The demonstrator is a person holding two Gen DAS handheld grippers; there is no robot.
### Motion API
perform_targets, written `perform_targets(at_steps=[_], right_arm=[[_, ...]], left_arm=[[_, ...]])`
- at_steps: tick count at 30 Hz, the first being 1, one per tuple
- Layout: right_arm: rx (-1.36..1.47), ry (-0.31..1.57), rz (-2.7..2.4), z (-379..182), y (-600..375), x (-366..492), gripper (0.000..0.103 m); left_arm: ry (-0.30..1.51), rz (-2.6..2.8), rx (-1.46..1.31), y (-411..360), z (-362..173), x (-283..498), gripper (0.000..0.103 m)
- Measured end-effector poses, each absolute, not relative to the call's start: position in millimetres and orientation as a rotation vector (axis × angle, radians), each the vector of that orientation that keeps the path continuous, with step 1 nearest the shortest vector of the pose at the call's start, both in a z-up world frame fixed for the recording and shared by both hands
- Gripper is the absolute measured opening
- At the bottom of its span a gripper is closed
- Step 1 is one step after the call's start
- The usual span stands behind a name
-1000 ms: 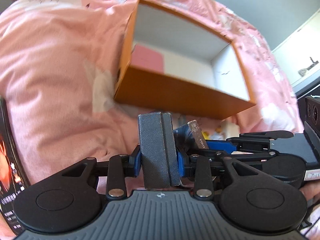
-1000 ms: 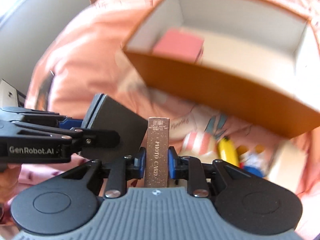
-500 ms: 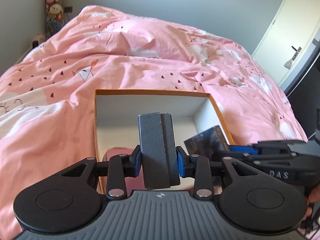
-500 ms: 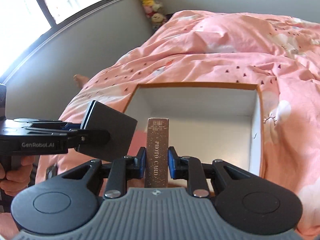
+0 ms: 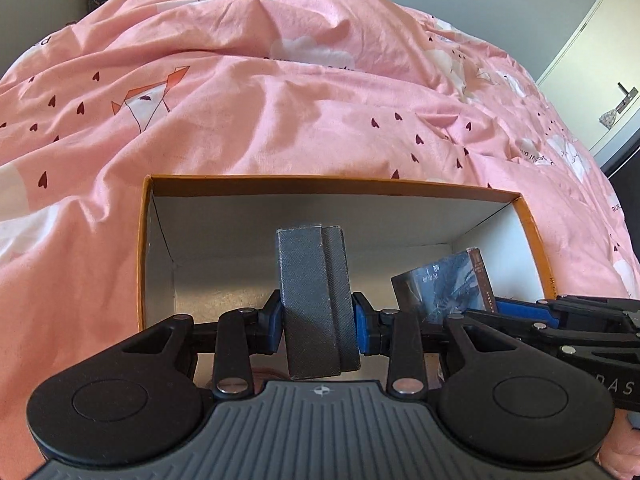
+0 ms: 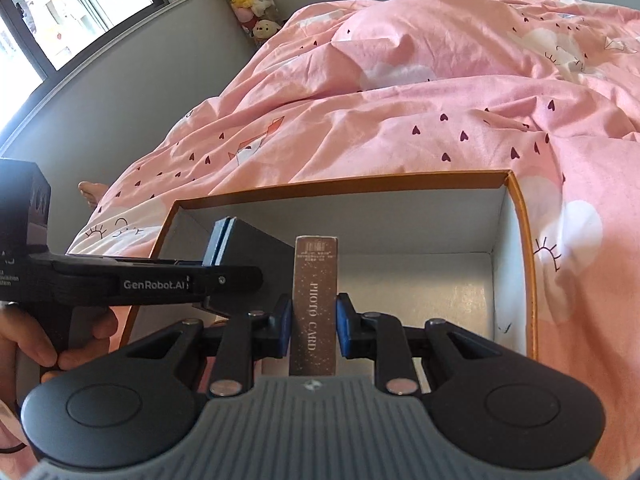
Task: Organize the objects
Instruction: 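Carry the grey card case with the left gripper while the right gripper carries the photo card to the box, then open the left gripper to drop the card case while the right gripper lowers the photo card into the box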
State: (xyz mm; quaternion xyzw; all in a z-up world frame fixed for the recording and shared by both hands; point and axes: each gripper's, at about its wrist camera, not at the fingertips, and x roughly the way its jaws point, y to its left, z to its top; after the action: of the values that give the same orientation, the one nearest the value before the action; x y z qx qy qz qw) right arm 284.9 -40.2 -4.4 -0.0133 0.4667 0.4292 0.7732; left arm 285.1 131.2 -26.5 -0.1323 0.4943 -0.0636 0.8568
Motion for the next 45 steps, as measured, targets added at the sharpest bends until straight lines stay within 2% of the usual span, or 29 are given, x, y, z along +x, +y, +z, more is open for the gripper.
perform_targets(at_steps=[11,14,19,22,25,26,27,30,35,39,45], right_arm=[[-0.036,1.079,0.935,-34.8,-9.4,298.7,0.024],[-0.04,1.083,0.937,-36.7,-8.8,298.7,0.024],[-0.041,1.082,0.938,-36.8,-9.1,298.7,0.024],[-0.044,1.082,0.942,-36.8,-7.1,298.3,0.024],[-0.043,1.082,0.953,-35.9,-4.4,297.7,0.024],[-0.042,1.082,0.955,-35.7,-3.5,297.7,0.024],[-0.043,1.082,0.956,-35.4,-1.9,298.1,0.024],[-0.054,1.08,0.963,-35.5,3.5,298.1,0.024],[-0.133,1.045,1.018,-34.2,13.9,293.4,0.024],[-0.335,0.885,1.129,-25.2,26.6,274.7,0.024],[-0.619,0.642,1.281,-14.1,49.8,243.4,0.024]], left_arm=[[1.103,-0.122,-0.102,112.6,-47.3,297.3,0.04],[1.098,-0.107,-0.063,110.3,-47.3,296.2,0.043],[1.042,-0.085,0.14,94.4,-32.8,286.0,0.054],[1.011,-0.054,0.248,87.6,-21.9,279.6,0.056],[1.007,-0.024,0.325,86.6,-17.2,276.1,0.052],[1.01,-0.019,0.342,86.7,-17.8,275.6,0.043],[1.017,-0.019,0.361,86.8,-19.8,275.3,0.038],[1.025,-0.023,0.358,89.1,-23.0,273.6,0.034],[0.971,-0.026,0.284,103.1,-5.2,264.3,0.034],[0.929,-0.027,0.132,127.9,17.9,256.6,0.034],[0.946,0.003,0.046,151.9,23.9,251.6,0.033]])
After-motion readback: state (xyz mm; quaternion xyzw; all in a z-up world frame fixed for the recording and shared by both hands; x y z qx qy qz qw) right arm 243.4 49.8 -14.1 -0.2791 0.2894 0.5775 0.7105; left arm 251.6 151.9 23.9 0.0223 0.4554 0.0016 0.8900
